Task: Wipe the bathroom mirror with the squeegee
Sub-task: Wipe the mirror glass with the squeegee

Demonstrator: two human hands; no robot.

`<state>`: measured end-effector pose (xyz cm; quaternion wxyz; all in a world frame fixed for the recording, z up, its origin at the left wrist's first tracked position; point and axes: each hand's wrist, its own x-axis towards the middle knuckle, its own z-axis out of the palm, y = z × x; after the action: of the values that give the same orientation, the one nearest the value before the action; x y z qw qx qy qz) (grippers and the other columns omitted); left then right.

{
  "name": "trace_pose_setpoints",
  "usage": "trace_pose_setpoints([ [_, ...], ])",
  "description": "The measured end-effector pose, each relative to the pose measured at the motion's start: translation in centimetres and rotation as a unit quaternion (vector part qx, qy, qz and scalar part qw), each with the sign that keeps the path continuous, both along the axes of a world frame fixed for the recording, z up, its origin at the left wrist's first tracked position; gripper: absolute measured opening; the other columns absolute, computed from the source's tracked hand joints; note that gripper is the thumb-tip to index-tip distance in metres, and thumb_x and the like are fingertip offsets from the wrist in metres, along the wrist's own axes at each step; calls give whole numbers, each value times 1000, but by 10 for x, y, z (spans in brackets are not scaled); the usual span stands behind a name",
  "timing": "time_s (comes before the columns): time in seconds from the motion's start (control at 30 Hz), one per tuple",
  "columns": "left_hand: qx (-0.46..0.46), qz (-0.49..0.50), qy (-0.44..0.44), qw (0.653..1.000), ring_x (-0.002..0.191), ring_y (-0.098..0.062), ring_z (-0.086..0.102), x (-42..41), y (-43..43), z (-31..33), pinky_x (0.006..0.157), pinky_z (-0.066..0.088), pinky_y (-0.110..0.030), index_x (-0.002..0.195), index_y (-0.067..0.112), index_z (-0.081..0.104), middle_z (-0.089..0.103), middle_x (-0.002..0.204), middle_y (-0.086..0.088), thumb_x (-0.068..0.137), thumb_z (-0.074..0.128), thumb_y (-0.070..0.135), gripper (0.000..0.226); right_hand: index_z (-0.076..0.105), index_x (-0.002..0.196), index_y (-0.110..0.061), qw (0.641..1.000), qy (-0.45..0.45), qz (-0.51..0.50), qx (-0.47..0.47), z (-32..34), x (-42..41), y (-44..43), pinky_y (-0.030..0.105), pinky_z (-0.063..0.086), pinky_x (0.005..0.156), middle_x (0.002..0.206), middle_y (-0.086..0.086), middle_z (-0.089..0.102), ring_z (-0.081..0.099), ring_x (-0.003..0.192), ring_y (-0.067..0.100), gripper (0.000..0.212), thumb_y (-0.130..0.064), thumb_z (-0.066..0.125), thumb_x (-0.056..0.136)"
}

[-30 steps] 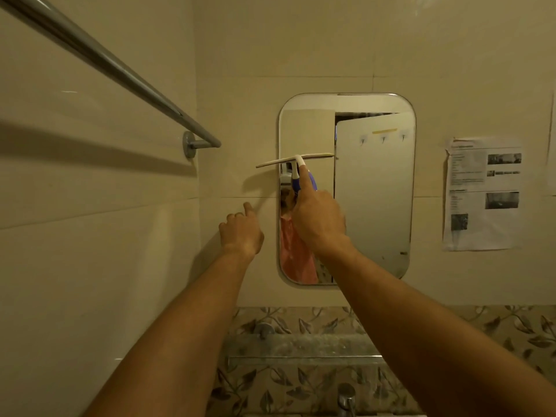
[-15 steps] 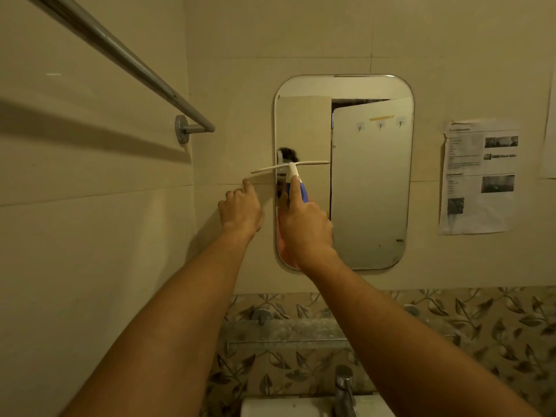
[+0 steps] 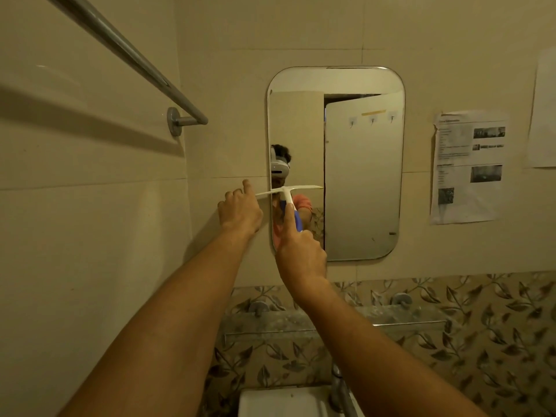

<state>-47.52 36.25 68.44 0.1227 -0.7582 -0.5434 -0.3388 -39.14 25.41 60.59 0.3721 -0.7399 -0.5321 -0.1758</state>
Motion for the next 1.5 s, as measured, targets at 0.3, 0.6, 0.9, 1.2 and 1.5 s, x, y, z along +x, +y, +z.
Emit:
trace_pose_setpoints([
  [0.3,-3,-18,18,1000,129,-34,46,3,-1,-11,98,44,-45,155,12,23,48,144,-15,97,53,16,66,-18,159,-36,1000,22,-6,-17,-39,-1,-7,31,45,58,99,13,55,56,73,21,87,-12,44,102],
  [0.6,-9,-16,36,999,130,-34,46,8,-4,-20,99,44,-45,153,11,26,48,145,-15,93,59,19,68,-19,159,-35,998,27,-16,-50,-75,-1,-15,32,51,58,91,10,55,57,70,19,92,-10,48,100],
  [0.9,-4,-15,35,999,131,-32,45,12,-2,-25,99,43,-44,153,12,27,47,146,-14,97,50,14,61,-19,159,-32,996,42,-26,-79,-101,5,-27,24,27,46,92,8,51,39,58,12,83,-11,40,104],
  [1.2,-8,-14,44,999,131,-33,45,15,-5,-25,99,43,-45,153,11,28,47,145,-14,96,47,15,59,-14,161,-30,992,56,-33,-111,-119,19,-39,31,44,59,98,9,54,53,71,18,78,-15,39,105],
  [1.5,-15,-24,41,999,130,-34,44,22,-15,-17,100,44,-47,149,10,34,46,145,-15,96,42,14,54,-4,162,-32,986,93,-25,-134,-97,56,-75,38,54,58,81,3,61,57,65,18,78,-13,41,101],
])
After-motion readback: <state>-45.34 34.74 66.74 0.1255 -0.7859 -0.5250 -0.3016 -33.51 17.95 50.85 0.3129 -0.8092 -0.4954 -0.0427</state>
